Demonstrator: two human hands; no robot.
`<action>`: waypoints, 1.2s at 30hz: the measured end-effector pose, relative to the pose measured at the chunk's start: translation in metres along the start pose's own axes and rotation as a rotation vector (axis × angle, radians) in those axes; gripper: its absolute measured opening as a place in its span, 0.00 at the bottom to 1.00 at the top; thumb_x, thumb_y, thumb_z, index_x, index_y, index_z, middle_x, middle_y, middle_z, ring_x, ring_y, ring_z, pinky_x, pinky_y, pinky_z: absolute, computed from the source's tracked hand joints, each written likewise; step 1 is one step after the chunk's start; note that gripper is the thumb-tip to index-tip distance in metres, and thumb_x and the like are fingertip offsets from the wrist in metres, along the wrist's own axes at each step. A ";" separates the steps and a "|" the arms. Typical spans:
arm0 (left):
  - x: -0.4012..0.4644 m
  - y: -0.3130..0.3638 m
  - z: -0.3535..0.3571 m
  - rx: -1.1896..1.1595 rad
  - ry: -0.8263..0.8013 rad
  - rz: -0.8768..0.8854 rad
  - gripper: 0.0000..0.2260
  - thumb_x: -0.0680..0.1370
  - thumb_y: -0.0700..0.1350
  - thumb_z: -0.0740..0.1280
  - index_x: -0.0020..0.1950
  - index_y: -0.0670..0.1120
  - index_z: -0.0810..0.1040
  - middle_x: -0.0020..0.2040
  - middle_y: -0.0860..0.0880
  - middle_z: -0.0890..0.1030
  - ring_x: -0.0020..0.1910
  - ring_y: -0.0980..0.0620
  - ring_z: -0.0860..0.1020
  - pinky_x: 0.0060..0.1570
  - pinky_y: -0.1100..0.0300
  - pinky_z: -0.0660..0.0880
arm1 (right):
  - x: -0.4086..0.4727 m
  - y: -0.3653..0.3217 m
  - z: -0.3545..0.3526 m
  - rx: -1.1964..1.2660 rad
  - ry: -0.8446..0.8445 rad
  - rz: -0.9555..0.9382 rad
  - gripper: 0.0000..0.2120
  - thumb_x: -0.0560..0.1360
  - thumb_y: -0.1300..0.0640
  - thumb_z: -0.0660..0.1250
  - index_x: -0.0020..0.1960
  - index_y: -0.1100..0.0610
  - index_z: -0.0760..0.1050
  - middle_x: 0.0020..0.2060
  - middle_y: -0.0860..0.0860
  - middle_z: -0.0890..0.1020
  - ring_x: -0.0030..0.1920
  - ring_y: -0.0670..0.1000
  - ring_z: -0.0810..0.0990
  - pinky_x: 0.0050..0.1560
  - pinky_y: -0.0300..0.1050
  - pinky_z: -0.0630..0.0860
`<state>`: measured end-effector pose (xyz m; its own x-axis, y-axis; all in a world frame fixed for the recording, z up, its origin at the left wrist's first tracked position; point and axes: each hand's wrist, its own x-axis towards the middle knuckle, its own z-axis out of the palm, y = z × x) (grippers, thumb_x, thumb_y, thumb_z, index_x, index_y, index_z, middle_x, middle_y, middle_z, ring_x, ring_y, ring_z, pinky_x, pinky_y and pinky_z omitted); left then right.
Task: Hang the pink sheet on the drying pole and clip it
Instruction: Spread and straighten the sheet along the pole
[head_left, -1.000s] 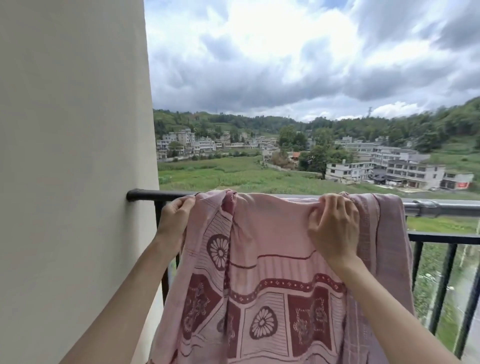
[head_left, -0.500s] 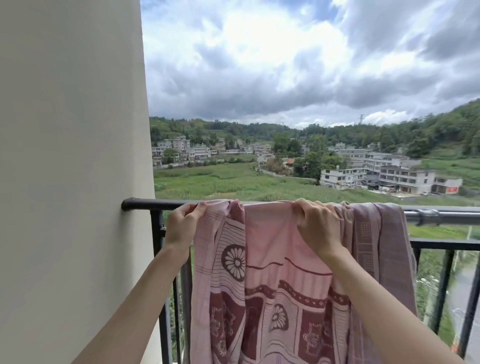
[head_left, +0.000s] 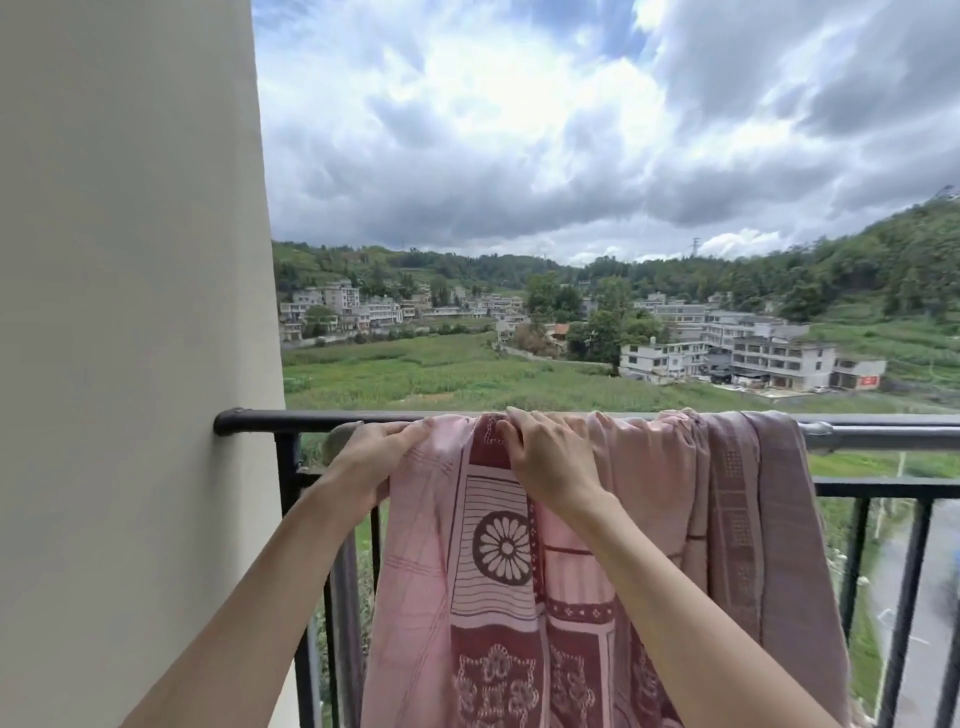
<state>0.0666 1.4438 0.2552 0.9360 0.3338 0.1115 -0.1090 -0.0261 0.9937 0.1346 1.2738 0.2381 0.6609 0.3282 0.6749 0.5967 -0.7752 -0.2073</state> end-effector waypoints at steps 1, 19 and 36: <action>0.002 0.001 0.001 0.029 0.024 0.013 0.10 0.76 0.44 0.66 0.52 0.39 0.80 0.42 0.44 0.82 0.40 0.49 0.78 0.40 0.56 0.77 | 0.000 0.003 0.003 -0.009 -0.020 -0.008 0.20 0.81 0.45 0.48 0.66 0.51 0.70 0.63 0.48 0.76 0.65 0.50 0.71 0.65 0.49 0.54; -0.003 -0.023 -0.035 -0.213 0.293 0.089 0.08 0.76 0.47 0.67 0.47 0.43 0.81 0.42 0.46 0.81 0.40 0.50 0.78 0.38 0.60 0.73 | -0.006 0.003 0.003 -0.001 0.117 -0.095 0.30 0.74 0.38 0.45 0.64 0.54 0.72 0.59 0.51 0.79 0.61 0.52 0.74 0.70 0.55 0.56; -0.008 -0.020 0.035 0.924 0.515 0.812 0.13 0.78 0.44 0.61 0.62 0.44 0.73 0.60 0.45 0.74 0.64 0.45 0.68 0.64 0.47 0.60 | -0.024 0.080 -0.020 0.171 0.275 -0.048 0.21 0.79 0.47 0.53 0.63 0.57 0.73 0.57 0.53 0.79 0.58 0.53 0.75 0.60 0.48 0.67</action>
<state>0.0733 1.4089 0.2349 0.4590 0.2303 0.8581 -0.1149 -0.9423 0.3144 0.1574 1.1935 0.2192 0.4961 0.1862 0.8481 0.7074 -0.6531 -0.2704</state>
